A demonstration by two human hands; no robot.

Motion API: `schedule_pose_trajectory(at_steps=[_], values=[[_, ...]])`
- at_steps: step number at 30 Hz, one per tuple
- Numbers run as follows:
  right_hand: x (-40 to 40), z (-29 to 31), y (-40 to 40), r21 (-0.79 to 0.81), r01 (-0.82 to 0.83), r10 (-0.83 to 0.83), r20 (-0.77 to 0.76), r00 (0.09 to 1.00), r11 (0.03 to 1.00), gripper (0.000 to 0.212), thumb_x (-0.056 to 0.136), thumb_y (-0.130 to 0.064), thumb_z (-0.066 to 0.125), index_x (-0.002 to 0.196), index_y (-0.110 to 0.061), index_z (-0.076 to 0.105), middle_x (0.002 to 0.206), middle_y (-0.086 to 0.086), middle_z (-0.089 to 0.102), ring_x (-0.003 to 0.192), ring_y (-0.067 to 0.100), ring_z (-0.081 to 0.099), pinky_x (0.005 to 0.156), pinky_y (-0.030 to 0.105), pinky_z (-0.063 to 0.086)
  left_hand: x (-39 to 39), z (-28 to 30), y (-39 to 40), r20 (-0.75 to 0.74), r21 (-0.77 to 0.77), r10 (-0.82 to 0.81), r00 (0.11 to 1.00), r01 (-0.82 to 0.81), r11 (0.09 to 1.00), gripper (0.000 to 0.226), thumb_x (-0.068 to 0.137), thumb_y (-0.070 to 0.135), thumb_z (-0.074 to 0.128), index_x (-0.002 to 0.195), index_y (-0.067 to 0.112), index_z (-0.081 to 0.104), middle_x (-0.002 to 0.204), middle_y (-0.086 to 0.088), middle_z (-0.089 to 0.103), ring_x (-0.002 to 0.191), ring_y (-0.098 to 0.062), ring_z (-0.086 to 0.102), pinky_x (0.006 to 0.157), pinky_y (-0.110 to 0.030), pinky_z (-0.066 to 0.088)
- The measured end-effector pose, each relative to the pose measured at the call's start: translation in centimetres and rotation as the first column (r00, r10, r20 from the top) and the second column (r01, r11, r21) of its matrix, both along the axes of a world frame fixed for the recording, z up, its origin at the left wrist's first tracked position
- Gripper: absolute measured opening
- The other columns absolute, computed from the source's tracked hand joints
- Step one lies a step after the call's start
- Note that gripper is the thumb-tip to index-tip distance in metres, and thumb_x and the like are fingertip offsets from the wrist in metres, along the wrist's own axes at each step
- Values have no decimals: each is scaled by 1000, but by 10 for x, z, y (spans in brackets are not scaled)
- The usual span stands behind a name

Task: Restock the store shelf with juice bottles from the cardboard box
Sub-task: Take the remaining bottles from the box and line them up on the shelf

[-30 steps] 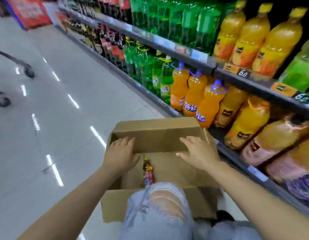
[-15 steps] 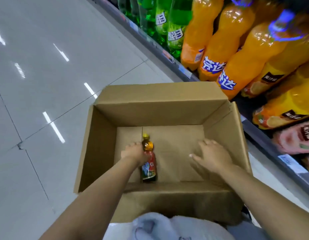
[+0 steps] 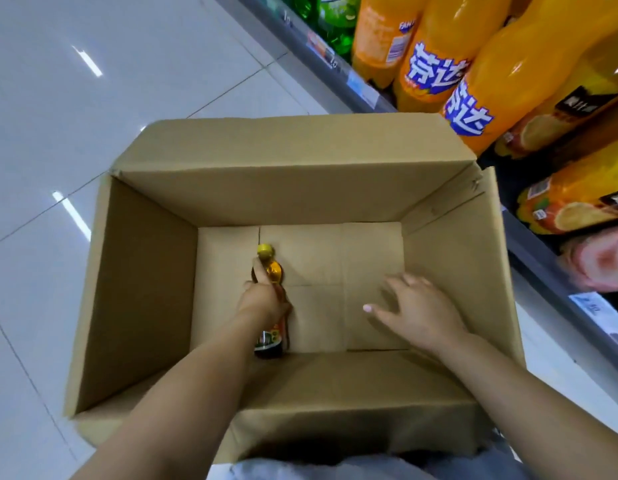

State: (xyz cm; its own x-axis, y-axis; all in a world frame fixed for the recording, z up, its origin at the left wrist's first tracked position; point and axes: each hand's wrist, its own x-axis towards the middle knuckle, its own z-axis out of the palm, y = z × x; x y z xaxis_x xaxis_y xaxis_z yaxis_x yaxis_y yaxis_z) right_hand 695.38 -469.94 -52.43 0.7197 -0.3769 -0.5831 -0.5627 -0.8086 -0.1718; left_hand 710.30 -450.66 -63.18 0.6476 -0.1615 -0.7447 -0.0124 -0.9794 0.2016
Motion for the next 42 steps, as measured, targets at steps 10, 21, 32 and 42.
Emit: schedule_pose_trajectory(at_steps=[10, 21, 32, 42], values=[[-1, 71, -7, -3, 118, -115, 199, 973, 993, 62, 91, -52, 49, 142, -19, 38, 139, 5, 47, 127, 25, 44, 99, 40, 43, -8, 116, -12, 299, -340, -305, 904, 400, 851, 107, 83, 32, 66, 147, 32, -20, 132, -18, 47, 90, -35, 63, 77, -36, 49], [-67, 269, -7, 225, 256, -340, 673, 657, 940, 52, 88, -30, 64, 137, -23, 48, 137, -3, 53, 123, 14, 52, 98, 29, 43, -71, 363, -74, 536, -733, -154, 830, 548, 403, 106, 71, 38, 79, 146, 41, 4, 124, 10, 60, 103, -8, 63, 88, -40, 53], [-227, 481, -8, 303, 345, -397, 884, 245, 888, 29, 81, -32, 71, 101, -47, 54, 96, -15, 67, 89, 2, 66, 90, 35, 53, -222, 571, -137, 700, -714, -145, 699, 689, -123, 100, 67, 44, 80, 144, 47, 17, 141, 15, 43, 122, -3, 50, 97, -35, 49], [-350, 577, -30, 178, 640, -242, 970, 13, 748, 50, 75, -43, 75, 119, -37, 54, 100, -19, 69, 92, -1, 66, 87, 34, 54, -344, 679, -207, 802, -590, -186, 567, 706, -393, 97, 73, 25, 78, 144, 47, 16, 132, 20, 48, 109, 7, 54, 90, -22, 50]])
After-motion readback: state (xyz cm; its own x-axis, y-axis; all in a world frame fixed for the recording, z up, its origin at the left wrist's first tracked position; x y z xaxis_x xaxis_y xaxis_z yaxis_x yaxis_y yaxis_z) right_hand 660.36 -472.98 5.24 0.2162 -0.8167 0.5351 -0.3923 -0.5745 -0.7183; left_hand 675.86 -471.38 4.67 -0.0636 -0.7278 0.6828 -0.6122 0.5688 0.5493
